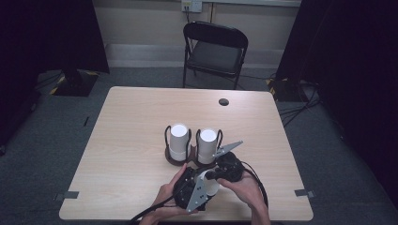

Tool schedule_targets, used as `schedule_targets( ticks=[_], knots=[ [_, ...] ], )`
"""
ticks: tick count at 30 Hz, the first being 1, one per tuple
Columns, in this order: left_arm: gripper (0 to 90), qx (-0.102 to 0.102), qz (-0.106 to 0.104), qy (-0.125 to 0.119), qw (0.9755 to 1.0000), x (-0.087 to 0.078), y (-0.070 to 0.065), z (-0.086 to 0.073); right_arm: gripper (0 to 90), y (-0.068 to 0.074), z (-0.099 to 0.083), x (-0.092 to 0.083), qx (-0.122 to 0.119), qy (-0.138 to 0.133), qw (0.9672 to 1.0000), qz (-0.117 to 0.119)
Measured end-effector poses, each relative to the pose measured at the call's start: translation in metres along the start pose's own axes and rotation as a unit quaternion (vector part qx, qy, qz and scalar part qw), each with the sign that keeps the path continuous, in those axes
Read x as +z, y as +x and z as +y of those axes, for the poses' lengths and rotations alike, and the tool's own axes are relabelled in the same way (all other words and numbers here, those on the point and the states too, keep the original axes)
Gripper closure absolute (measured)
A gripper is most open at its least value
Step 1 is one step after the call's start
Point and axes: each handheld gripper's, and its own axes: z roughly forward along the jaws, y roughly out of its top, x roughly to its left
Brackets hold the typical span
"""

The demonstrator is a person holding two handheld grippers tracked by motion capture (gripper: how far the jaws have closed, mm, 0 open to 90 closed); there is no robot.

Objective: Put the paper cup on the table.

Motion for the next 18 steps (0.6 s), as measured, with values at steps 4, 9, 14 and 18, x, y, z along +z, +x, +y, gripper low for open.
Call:
schedule_targets(
  ticks=[4, 9, 14, 18],
  knots=[
    [19.5, -0.006, 0.008, -0.004, 0.9999, 0.001, 0.0, 0.001, 88.9, 0.002, 0.001, 0.001, 0.003, 0.001, 1.0, 0.001],
    [19.7, -0.003, 0.011, 0.003, 0.9999, 0.002, 0.0, 0.001, 89.4, 0.006, 0.001, 0.002, 0.003, -0.004, 1.0, 0.004],
    [22.3, -0.021, 0.007, 0.001, 0.9998, 0.0, 0.002, 0.0, 89.1, 0.009, 0.003, 0.002, 0.002, -0.005, 1.0, -0.003],
    [23.1, -0.028, 0.008, -0.003, 0.9996, 0.001, 0.003, -0.001, 88.0, 0.009, 0.003, 0.002, 0.009, -0.009, 0.9999, -0.006]
  ],
)
